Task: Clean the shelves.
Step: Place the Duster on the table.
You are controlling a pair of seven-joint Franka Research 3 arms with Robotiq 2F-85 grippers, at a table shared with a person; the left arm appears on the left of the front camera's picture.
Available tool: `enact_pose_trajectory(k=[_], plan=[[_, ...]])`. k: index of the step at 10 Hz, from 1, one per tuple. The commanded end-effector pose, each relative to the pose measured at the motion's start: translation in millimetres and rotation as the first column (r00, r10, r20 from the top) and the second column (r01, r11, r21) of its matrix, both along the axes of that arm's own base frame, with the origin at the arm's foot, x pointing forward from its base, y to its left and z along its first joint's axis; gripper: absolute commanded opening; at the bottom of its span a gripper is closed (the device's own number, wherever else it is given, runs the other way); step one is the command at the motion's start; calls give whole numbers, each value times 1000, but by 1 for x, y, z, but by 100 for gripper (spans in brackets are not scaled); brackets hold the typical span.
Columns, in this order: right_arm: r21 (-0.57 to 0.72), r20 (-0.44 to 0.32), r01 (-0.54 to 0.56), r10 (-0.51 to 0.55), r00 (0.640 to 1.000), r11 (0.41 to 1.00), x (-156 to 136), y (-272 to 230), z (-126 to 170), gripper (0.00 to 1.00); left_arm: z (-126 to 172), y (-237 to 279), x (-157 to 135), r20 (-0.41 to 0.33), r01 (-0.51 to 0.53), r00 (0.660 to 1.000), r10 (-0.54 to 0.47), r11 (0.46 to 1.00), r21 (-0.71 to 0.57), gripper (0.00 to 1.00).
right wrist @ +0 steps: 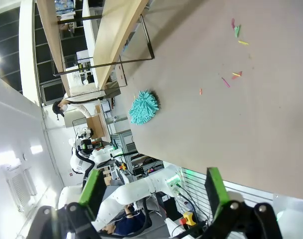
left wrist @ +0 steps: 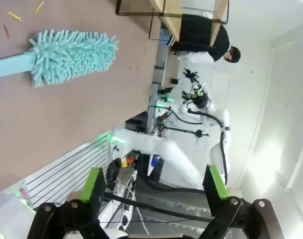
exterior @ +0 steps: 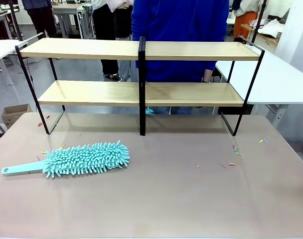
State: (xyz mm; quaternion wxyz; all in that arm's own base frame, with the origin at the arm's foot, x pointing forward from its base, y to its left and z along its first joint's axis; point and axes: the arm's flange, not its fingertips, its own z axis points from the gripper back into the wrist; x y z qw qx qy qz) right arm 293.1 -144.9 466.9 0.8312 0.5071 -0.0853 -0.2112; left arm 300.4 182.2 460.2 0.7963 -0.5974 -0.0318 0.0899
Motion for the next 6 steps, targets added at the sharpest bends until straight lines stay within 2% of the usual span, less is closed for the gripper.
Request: enact_pose_trajectory(k=[1, 6], plan=[[21, 2, 10, -10, 1000, 1000, 1, 2, 3, 100, 0, 1, -7, 22, 18, 1000, -18, 1000, 8, 100], [21, 2, 10, -10, 1000, 1000, 1, 2, 3, 100, 0, 1, -7, 22, 18, 1000, -18, 1000, 8, 100]])
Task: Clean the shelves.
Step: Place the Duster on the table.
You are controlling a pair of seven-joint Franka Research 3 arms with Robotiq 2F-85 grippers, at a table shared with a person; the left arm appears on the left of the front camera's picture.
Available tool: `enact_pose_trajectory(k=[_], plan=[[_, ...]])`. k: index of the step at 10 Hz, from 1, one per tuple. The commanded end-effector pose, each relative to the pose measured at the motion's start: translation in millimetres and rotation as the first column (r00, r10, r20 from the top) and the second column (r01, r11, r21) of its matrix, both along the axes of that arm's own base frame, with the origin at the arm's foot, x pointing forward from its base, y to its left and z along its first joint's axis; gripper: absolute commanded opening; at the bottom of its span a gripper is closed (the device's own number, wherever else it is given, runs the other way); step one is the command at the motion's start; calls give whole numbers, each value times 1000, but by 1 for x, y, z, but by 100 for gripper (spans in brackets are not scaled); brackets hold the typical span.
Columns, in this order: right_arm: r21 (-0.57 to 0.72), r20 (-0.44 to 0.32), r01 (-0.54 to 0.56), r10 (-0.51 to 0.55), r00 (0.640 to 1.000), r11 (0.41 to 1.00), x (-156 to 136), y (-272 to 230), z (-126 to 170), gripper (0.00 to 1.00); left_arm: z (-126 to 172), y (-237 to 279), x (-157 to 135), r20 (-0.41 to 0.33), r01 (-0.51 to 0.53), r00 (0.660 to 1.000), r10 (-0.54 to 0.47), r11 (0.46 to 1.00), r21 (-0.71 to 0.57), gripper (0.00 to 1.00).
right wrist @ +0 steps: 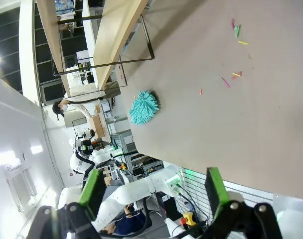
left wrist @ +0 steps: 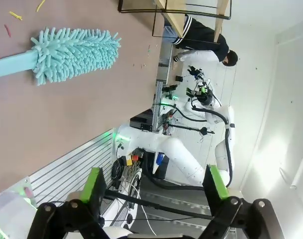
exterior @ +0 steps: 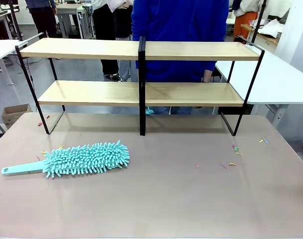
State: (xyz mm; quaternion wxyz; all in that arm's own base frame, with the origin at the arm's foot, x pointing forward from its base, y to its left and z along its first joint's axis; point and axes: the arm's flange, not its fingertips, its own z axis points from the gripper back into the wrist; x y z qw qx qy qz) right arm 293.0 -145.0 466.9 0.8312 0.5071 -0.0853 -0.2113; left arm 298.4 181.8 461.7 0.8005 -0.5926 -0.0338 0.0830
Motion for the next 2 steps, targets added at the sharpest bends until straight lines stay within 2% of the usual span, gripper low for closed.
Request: enact_pose_trajectory(k=[1, 2], plan=[[21, 2, 10, -10, 1000, 1000, 1, 2, 3, 100, -2, 1, -5, 12, 9, 1000, -9, 1000, -6, 100], [21, 2, 10, -10, 1000, 1000, 1, 2, 3, 100, -2, 1, -5, 12, 9, 1000, -9, 1000, -6, 100]])
